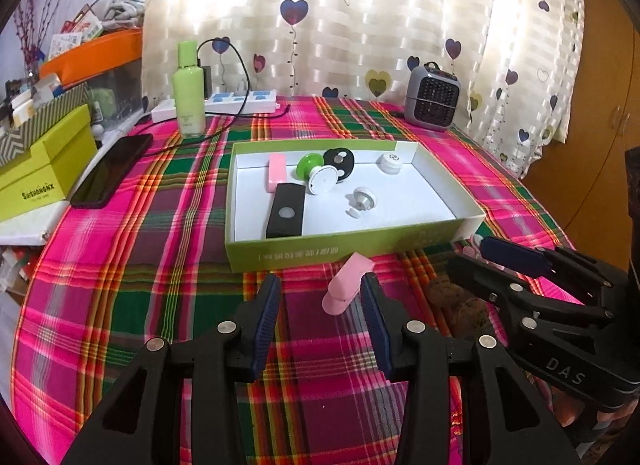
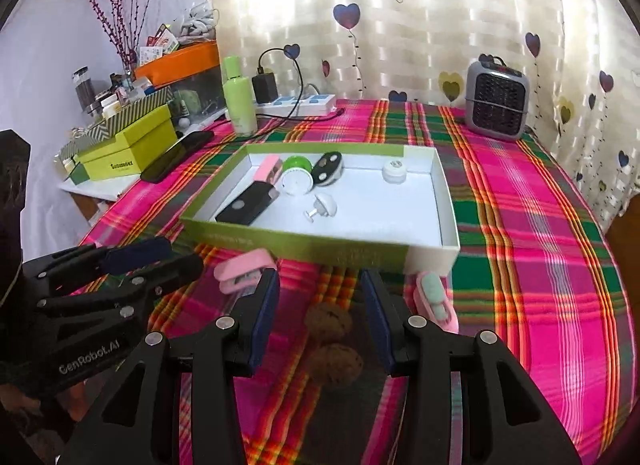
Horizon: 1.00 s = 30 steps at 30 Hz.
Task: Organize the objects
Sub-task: 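Withdraw both tools from the tray, then move both tools toward the pink clips and walnuts beside the tray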
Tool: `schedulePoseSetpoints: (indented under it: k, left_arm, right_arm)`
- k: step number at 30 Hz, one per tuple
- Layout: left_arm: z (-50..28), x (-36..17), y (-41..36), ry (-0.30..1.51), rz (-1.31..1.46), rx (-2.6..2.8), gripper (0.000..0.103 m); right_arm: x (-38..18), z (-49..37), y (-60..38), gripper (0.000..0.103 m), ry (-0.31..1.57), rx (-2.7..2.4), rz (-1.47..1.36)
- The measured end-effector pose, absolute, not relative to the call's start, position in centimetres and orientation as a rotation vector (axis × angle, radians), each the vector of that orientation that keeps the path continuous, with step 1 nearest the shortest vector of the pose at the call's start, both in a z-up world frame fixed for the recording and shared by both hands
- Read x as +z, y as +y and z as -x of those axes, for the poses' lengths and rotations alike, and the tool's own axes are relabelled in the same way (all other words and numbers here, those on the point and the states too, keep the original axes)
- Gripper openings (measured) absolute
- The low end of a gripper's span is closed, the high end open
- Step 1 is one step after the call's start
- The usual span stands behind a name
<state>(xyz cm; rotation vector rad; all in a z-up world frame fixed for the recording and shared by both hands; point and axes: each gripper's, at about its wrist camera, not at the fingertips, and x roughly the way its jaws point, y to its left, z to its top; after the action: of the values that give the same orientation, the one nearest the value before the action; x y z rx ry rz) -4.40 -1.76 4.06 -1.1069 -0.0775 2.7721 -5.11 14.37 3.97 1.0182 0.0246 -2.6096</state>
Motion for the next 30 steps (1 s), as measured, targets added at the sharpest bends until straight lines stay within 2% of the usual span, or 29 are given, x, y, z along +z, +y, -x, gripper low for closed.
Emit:
schedulePoseSetpoints:
  k: [11, 13, 14, 16, 30]
  left_arm:
    - [4.3, 2.8, -2.0, -0.109, 1.15, 2.712, 0.043]
    - [4.2, 2.7, -2.1, -0.121, 1.144, 2.7, 0.044]
    - [4.3, 2.6, -2.2, -0.122, 1.141, 2.693, 0.047]
    - [4.6, 2.4, -2.2, -0.135, 1.157, 2.67, 0.052]
    - [6.1, 1.7, -1.3, -0.087, 1.188, 2.637, 0.052]
  right_arm:
    - [2.6, 3.7, 18.0, 0.044, -0.058, -2.666, -1.097]
    - [2.4, 3.4, 18.4, 0.048, -0.073, -2.651, -1.106]
    - [2.3, 3.4, 18.5, 0.052, -0.079, -2.643, -1.111]
    - [2.2, 3.3, 18.4, 0.053, -0.076, -2.639, -1.118]
    - [1.0, 3.9, 16.4, 0.053, -0.059, -2.507, -1.16]
